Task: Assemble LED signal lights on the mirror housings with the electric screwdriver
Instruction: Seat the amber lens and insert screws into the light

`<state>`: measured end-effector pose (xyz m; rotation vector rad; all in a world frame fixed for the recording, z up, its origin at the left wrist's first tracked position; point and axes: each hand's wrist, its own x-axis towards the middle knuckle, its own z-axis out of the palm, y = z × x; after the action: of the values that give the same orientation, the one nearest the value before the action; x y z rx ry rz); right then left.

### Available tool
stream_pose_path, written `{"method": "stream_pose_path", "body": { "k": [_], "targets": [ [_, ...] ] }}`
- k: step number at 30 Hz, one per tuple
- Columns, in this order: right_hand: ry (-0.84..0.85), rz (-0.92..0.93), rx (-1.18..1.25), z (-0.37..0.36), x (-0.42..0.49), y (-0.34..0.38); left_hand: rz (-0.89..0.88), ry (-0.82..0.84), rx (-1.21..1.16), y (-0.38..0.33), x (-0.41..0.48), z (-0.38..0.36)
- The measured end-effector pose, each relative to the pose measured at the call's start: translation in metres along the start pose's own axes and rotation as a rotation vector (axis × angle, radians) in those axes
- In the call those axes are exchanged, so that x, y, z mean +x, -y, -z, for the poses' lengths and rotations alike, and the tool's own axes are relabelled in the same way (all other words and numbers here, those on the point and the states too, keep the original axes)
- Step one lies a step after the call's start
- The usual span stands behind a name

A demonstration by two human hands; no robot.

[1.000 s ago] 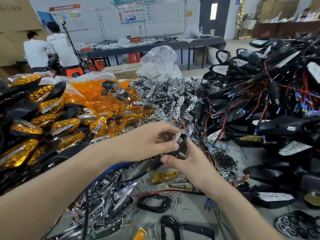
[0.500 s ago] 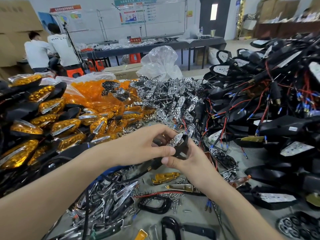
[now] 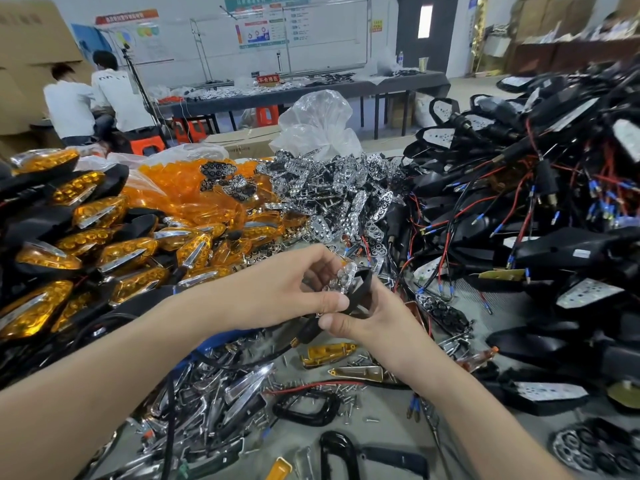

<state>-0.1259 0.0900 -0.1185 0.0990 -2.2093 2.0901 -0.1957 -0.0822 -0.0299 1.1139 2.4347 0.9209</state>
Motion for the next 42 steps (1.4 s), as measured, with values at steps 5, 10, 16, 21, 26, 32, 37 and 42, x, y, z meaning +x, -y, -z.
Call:
{"method": "stream_pose_path", "body": {
  "k": [5, 10, 16, 21, 26, 32, 37, 42],
  "targets": [
    [0.039, -0.002, 0.001, 0.001, -0.002, 0.001, -0.001, 0.055, 0.01, -0.004, 0.0, 0.005],
    [0.044, 0.004, 0.0, 0.001, -0.002, 0.002, 0.004, 0.077, 0.004, -0.005, 0.001, 0.009],
    [0.055, 0.029, 0.001, 0.001, -0.004, 0.003, 0.017, 0.068, 0.02, -0.008, 0.003, 0.012],
    [0.057, 0.038, 0.032, 0.001, -0.003, 0.004, 0.005, -0.013, 0.044, -0.009, 0.004, 0.006],
    [0.048, 0.043, 0.083, 0.0, -0.003, 0.001, 0.005, -0.031, 0.069, -0.005, 0.004, 0.004],
    [0.066, 0.031, 0.112, 0.001, -0.006, 0.005, -0.037, -0.069, 0.054, 0.003, -0.003, 0.001],
    [0.048, 0.037, 0.159, 0.001, -0.004, 0.006, -0.057, -0.155, 0.029, 0.005, -0.012, -0.004],
    [-0.002, 0.003, 0.331, 0.0, 0.0, 0.003, 0.006, -0.383, 0.033, 0.017, -0.045, -0.013]
  ]
}}
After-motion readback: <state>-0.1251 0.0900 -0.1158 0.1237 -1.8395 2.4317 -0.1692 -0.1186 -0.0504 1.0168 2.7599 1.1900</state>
